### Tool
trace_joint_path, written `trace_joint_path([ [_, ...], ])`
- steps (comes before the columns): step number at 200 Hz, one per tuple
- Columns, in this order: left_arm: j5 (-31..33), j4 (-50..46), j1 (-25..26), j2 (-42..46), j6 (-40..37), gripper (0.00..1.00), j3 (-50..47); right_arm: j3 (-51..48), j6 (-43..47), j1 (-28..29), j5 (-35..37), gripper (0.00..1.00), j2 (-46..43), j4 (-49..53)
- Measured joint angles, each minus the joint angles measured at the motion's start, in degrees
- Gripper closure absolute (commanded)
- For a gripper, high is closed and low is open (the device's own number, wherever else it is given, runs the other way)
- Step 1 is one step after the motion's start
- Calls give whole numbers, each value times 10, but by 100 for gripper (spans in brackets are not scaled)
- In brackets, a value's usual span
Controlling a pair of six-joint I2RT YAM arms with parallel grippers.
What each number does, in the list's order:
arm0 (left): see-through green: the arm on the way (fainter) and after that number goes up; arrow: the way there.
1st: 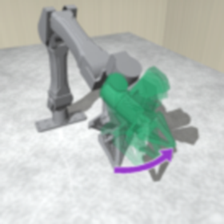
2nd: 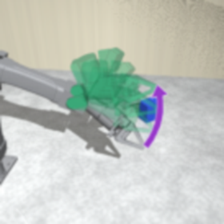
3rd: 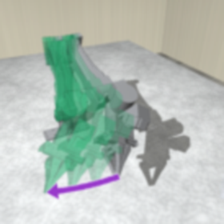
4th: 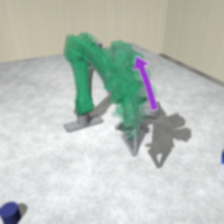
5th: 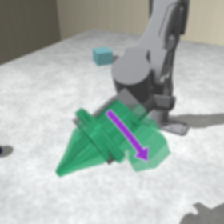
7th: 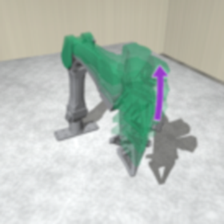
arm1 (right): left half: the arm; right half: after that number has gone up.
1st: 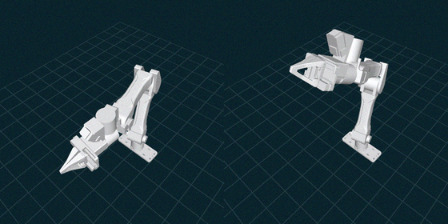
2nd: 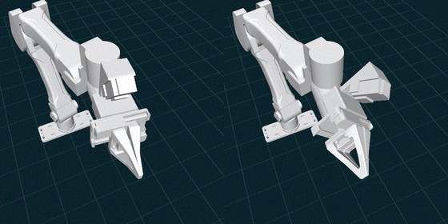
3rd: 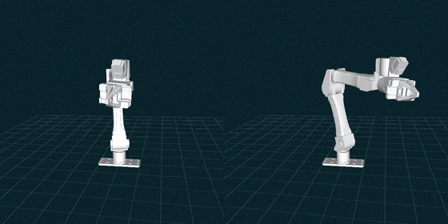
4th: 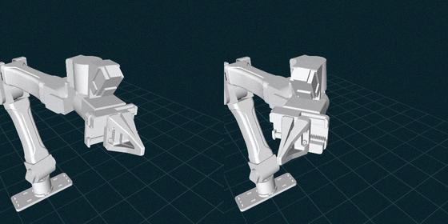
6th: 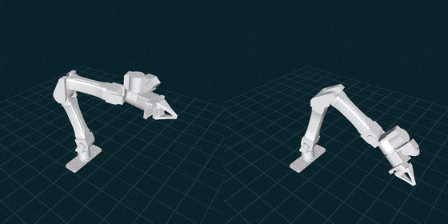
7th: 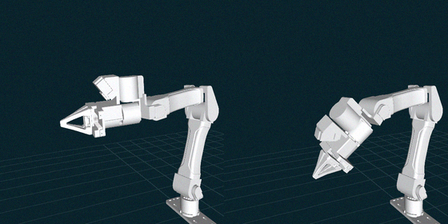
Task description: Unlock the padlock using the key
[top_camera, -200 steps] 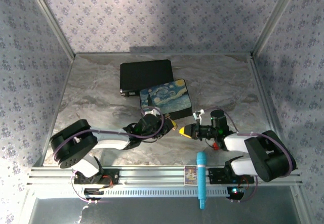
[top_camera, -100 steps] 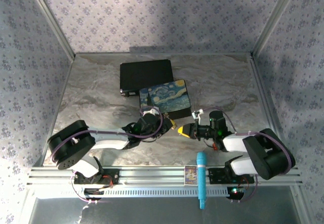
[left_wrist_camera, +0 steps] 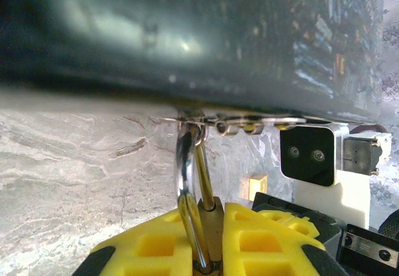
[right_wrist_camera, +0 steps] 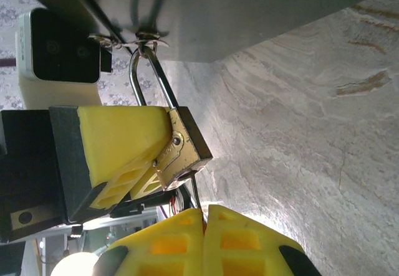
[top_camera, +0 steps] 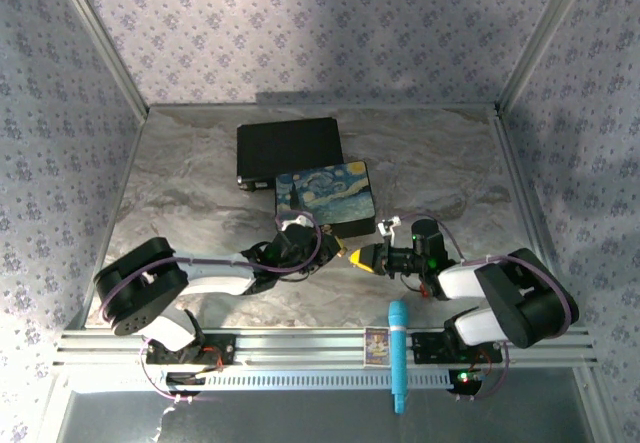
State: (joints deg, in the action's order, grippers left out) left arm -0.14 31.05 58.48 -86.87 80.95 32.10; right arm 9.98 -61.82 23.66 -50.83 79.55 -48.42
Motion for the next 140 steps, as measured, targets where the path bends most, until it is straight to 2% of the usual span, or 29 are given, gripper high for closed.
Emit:
trace_joint_path([
  [28,5,-10,0,0,5,94,1,-10,-30,7,31,100,-3,-13],
  [78,21,-27,0,0,28,99,9,-19,-67,58,128,100,-48,-2],
  [115,30,-15,0,-6,47,100,9,-19,-77,66,154,100,-50,3],
  [140,36,-13,1,-9,55,100,9,-19,-90,62,153,100,-18,-27],
])
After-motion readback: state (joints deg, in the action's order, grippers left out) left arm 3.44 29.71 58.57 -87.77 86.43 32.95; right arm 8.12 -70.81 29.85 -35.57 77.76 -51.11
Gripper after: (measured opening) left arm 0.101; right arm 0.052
